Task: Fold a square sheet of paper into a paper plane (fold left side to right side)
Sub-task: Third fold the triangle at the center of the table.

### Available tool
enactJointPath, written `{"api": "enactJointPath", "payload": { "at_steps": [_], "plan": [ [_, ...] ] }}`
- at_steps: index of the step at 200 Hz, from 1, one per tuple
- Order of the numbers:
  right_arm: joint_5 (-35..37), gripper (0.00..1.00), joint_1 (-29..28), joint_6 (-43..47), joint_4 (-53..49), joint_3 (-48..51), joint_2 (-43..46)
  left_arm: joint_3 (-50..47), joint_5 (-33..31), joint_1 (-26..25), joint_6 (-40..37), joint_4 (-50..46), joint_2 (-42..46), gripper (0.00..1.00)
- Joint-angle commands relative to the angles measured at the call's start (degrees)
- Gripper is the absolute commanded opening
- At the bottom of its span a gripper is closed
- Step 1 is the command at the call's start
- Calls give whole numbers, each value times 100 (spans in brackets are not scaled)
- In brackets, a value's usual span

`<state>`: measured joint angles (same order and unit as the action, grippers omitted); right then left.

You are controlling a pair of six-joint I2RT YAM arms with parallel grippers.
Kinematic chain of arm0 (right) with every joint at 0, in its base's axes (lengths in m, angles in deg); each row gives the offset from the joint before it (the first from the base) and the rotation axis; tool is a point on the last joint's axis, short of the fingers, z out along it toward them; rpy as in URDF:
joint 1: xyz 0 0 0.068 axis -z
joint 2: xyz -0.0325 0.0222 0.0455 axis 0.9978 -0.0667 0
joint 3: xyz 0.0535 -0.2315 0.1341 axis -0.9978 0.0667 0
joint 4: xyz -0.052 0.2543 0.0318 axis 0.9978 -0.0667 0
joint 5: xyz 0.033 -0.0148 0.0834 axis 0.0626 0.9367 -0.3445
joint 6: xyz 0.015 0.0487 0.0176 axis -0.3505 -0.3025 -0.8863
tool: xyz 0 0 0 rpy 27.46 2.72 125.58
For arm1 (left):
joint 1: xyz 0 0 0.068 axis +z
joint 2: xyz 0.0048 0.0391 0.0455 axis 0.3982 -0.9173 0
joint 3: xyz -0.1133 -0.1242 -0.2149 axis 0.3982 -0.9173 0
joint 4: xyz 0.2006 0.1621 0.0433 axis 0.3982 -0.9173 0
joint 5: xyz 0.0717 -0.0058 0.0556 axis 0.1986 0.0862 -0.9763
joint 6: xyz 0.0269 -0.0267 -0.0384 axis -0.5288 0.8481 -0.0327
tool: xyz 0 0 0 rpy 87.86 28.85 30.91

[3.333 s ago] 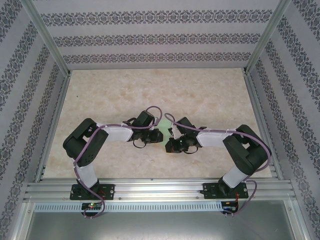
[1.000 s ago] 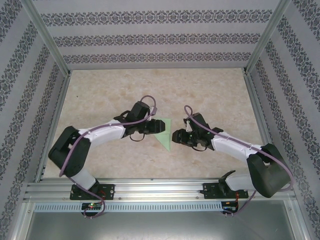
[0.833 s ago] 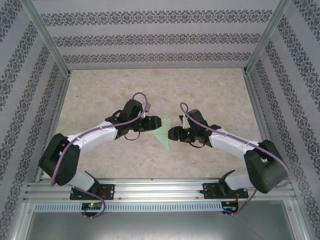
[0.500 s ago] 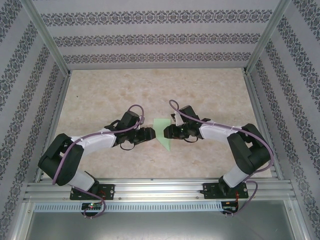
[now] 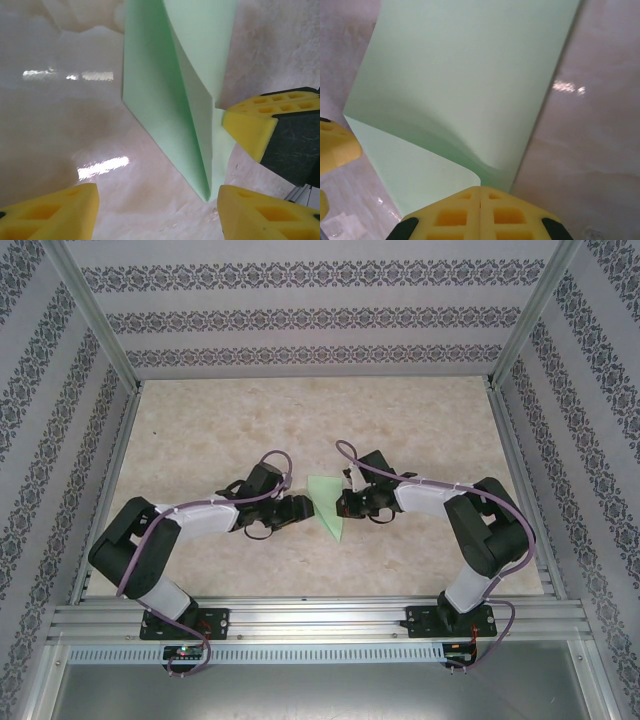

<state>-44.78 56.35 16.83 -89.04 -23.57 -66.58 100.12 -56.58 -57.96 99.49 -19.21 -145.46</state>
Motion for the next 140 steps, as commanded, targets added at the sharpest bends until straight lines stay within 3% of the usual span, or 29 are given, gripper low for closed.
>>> {"api": "enactJointPath", "payload": {
  "at_steps": [1, 90, 140],
  "plan": [
    [102, 4, 77, 70, -51, -95, -29, 258, 120, 15, 129, 323, -155, 64],
    [-72, 6, 82, 58, 76, -77, -90, 701, 264, -105, 254, 606, -715, 56],
    [-118, 6, 82, 57, 101, -68, -110, 927, 289, -171, 281, 652, -971, 44]
  ]
}}
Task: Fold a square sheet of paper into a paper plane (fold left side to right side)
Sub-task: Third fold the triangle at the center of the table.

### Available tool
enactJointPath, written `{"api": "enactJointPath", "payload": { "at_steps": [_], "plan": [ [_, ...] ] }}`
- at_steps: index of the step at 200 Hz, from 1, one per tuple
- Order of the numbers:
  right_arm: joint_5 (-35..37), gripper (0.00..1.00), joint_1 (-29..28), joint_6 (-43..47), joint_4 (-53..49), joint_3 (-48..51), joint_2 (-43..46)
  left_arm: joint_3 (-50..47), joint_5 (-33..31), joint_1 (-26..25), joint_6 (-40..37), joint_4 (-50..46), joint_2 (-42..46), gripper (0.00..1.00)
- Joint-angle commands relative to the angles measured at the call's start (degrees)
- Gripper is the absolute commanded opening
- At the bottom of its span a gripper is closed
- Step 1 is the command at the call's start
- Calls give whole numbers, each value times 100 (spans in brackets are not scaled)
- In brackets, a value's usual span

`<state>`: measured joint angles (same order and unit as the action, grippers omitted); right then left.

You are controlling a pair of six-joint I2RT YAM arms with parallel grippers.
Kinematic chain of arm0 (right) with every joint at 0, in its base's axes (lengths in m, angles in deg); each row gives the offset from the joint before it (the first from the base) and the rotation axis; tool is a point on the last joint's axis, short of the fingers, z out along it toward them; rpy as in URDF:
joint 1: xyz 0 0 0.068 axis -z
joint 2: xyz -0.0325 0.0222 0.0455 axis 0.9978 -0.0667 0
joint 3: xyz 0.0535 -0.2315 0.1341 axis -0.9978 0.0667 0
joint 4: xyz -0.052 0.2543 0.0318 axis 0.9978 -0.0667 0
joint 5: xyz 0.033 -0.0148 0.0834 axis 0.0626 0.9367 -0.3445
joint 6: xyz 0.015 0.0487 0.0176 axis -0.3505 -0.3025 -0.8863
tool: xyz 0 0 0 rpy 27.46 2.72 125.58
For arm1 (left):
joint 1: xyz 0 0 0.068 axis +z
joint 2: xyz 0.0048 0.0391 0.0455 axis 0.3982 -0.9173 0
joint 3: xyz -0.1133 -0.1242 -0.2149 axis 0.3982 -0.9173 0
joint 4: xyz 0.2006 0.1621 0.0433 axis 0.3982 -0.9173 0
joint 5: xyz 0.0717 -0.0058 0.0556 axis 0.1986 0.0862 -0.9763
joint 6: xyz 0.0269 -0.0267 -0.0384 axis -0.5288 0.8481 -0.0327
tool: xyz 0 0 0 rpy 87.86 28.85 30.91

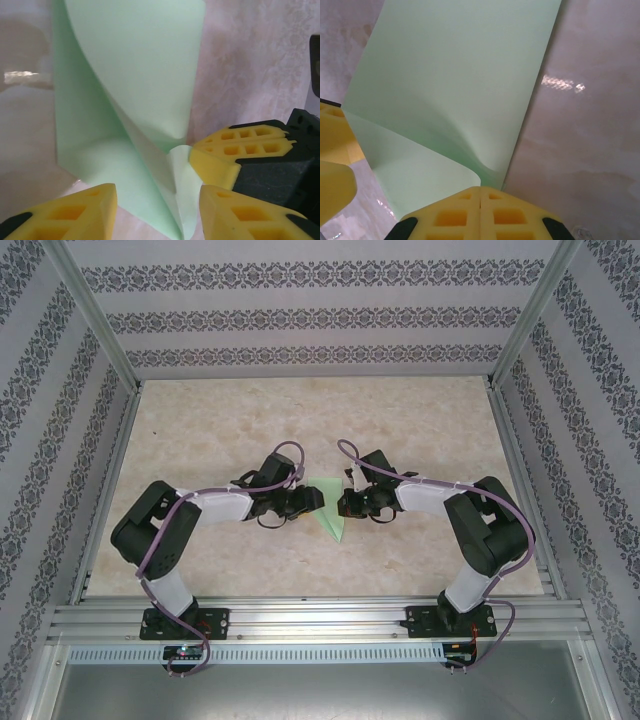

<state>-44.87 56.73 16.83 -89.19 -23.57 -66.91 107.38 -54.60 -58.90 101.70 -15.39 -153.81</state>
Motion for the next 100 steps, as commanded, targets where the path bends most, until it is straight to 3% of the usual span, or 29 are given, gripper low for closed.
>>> {"api": "enactJointPath", "payload": {
  "at_steps": [1, 43, 67, 100],
  "plan": [
    [-109, 6, 45, 53, 119, -68, -80, 203, 89, -77, 60, 274, -142, 44],
    [-187, 9, 45, 57, 166, -77, -37, 341, 115, -103, 93, 304, -376, 32],
    [0, 23, 45, 97, 173, -3, 265, 263, -8, -108, 240, 303, -344, 18],
    [563, 37, -30, 221, 163, 329, 1039, 57, -152, -128, 697, 471, -233, 9]
  ]
}}
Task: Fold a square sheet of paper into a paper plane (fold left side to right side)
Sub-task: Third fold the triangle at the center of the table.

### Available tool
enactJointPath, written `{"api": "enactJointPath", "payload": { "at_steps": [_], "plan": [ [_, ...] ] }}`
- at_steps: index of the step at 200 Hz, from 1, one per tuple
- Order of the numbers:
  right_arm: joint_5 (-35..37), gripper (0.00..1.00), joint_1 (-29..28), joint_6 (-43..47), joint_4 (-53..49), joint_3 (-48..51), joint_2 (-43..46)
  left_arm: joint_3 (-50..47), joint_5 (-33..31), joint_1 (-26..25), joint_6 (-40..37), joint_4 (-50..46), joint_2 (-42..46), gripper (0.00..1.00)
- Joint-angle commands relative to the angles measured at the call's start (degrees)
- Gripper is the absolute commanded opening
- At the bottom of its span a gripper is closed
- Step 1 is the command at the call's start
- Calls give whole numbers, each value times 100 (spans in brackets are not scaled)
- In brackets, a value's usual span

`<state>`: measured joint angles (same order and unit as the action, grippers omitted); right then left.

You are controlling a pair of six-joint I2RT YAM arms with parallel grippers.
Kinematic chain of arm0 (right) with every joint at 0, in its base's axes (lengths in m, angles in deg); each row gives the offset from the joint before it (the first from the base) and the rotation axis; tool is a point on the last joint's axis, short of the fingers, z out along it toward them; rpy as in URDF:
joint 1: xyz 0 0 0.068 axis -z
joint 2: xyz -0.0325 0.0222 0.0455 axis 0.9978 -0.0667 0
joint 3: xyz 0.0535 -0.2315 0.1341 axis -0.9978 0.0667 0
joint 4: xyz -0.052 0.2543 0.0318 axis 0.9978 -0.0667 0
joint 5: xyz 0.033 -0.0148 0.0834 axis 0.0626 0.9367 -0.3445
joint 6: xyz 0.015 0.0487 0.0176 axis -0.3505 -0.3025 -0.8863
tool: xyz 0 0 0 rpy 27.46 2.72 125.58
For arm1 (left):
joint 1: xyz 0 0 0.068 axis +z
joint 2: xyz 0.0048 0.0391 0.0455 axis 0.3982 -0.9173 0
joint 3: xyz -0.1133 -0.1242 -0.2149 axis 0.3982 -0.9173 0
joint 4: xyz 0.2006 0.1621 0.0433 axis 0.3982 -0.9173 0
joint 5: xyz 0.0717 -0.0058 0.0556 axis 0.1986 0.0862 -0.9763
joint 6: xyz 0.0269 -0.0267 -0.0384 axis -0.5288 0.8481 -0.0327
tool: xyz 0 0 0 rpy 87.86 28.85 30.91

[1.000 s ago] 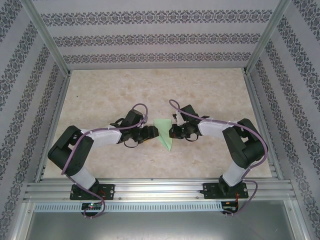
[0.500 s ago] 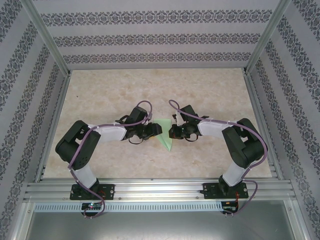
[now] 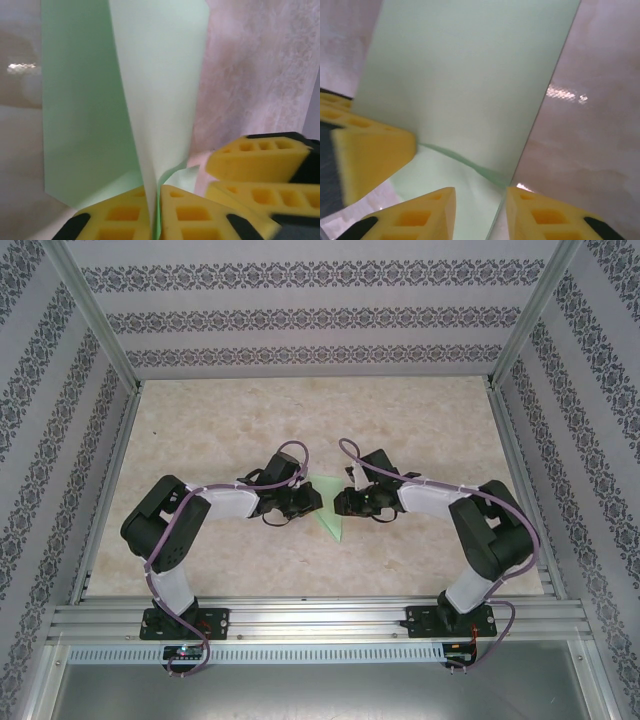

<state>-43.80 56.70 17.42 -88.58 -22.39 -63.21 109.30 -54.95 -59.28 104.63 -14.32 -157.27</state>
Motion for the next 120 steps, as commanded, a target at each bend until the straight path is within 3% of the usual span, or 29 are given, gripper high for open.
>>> {"api": "enactJointPath", "payload": {
  "at_steps": [1, 19, 57, 89, 120],
  "plan": [
    [485, 37, -43, 168, 103, 228, 706, -145, -116, -96, 419, 373, 115, 9],
    [1072, 41, -347, 272, 114, 528, 1162, -240, -227, -110, 602, 431, 237, 8],
    [2557, 43, -1564, 454, 506, 1172, 1772, -216, -270, -121, 613, 286, 352, 8],
    [3541, 43, -2354, 840, 715, 1335, 1622, -192, -186, -137, 630, 303, 273, 8],
    [3781, 43, -2626, 1228, 781, 1192, 1242, -191, -188, -146, 637, 300, 277, 8]
  ]
}}
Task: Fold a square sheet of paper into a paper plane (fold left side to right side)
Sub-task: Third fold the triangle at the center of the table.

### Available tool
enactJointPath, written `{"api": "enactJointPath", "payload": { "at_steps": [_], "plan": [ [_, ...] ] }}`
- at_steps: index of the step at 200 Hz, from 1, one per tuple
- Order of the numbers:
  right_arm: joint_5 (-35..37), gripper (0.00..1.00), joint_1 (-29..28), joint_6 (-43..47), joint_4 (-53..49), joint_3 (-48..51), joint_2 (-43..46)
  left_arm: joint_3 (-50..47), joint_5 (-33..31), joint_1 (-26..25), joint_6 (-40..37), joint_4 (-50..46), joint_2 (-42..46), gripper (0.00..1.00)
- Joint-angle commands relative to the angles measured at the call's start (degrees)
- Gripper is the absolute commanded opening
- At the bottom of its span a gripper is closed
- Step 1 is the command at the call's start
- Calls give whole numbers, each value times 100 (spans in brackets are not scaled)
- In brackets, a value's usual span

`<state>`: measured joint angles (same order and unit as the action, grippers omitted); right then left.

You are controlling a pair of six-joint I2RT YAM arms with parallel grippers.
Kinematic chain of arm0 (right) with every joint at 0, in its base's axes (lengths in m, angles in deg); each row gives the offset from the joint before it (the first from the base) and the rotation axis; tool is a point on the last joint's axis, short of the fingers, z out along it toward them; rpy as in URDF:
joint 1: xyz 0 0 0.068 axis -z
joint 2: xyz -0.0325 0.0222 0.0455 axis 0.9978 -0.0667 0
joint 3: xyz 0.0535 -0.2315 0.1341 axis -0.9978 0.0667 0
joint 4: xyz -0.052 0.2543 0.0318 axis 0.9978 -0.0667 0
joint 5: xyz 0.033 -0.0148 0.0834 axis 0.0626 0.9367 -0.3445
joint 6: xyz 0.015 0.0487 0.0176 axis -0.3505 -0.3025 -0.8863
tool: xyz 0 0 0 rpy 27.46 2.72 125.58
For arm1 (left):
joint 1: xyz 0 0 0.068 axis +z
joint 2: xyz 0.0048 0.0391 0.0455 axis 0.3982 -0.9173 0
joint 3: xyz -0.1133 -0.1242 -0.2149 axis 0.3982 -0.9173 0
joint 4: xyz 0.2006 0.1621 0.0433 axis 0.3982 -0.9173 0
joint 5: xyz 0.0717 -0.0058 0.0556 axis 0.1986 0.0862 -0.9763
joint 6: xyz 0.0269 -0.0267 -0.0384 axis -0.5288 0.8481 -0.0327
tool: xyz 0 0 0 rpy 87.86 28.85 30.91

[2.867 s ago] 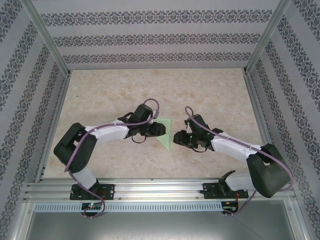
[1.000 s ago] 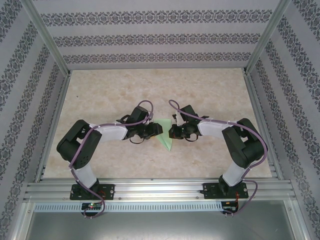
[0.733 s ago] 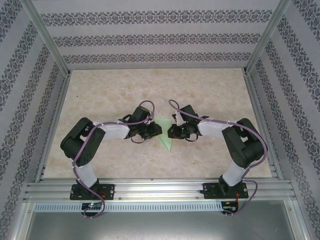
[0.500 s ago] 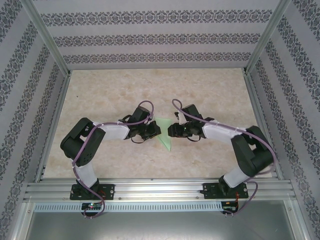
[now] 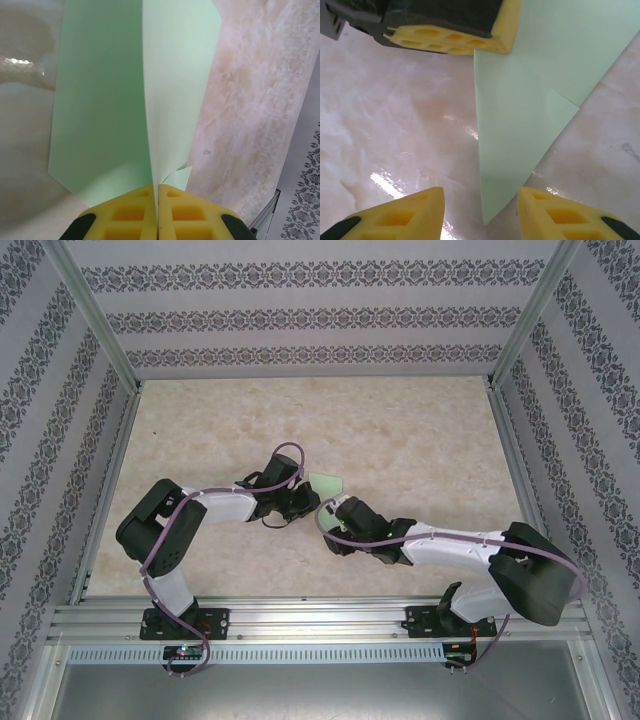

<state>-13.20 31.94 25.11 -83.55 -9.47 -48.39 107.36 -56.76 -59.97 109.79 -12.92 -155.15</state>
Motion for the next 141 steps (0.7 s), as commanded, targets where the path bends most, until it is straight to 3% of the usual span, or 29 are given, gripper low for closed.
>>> {"api": "enactJointPath", "payload": {
  "at_steps": [1, 77, 141],
  "plan": [
    [731, 43, -158, 464, 278, -103, -243, 4, -5, -76, 117, 162, 64, 8],
    [1083, 39, -403, 771, 296, -443, -929, 137, -10, -98, 42, -42, 64, 8],
    [1119, 27, -412, 795, 206, -562, -1170, 155, -20, -93, 16, -83, 77, 8]
  ]
}}
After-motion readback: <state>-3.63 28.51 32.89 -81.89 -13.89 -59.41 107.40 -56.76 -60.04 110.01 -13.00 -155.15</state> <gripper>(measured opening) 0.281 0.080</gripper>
